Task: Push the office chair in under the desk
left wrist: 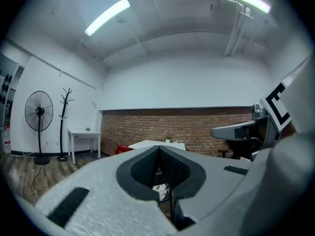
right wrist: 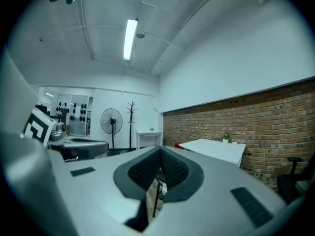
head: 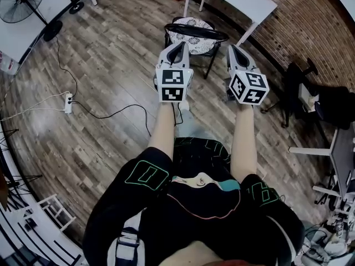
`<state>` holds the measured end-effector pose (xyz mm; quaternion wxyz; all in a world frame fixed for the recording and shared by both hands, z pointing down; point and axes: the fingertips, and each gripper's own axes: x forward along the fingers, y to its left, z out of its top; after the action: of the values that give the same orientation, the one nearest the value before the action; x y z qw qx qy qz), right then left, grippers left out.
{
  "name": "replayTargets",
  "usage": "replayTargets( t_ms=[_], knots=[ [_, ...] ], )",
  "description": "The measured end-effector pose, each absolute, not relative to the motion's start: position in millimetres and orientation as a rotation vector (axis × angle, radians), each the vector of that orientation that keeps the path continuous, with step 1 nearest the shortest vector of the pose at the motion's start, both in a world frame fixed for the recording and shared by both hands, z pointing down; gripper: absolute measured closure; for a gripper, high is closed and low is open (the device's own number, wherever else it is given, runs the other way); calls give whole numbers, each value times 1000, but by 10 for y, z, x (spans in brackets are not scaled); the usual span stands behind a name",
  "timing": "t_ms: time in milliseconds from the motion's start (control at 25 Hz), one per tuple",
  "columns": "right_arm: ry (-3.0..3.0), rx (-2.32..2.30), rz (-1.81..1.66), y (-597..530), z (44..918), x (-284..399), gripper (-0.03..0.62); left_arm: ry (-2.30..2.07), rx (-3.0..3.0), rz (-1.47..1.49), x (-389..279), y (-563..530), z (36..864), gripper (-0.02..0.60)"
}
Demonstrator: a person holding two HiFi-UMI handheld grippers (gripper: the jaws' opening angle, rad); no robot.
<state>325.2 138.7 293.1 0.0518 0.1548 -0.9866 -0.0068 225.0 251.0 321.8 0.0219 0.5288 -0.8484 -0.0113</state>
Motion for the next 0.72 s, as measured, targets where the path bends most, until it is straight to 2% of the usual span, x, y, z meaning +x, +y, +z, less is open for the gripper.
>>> replayTargets(
  t_ms=[400,720],
  knots=[
    [-2997,353,41,1075,3157,2431,589,-2636,1560,-32,1565,2268,3456,572],
    [-2945,331,151,680,3618,1836,589,-2558,1495,26,1029,1928,3960,572]
  ],
)
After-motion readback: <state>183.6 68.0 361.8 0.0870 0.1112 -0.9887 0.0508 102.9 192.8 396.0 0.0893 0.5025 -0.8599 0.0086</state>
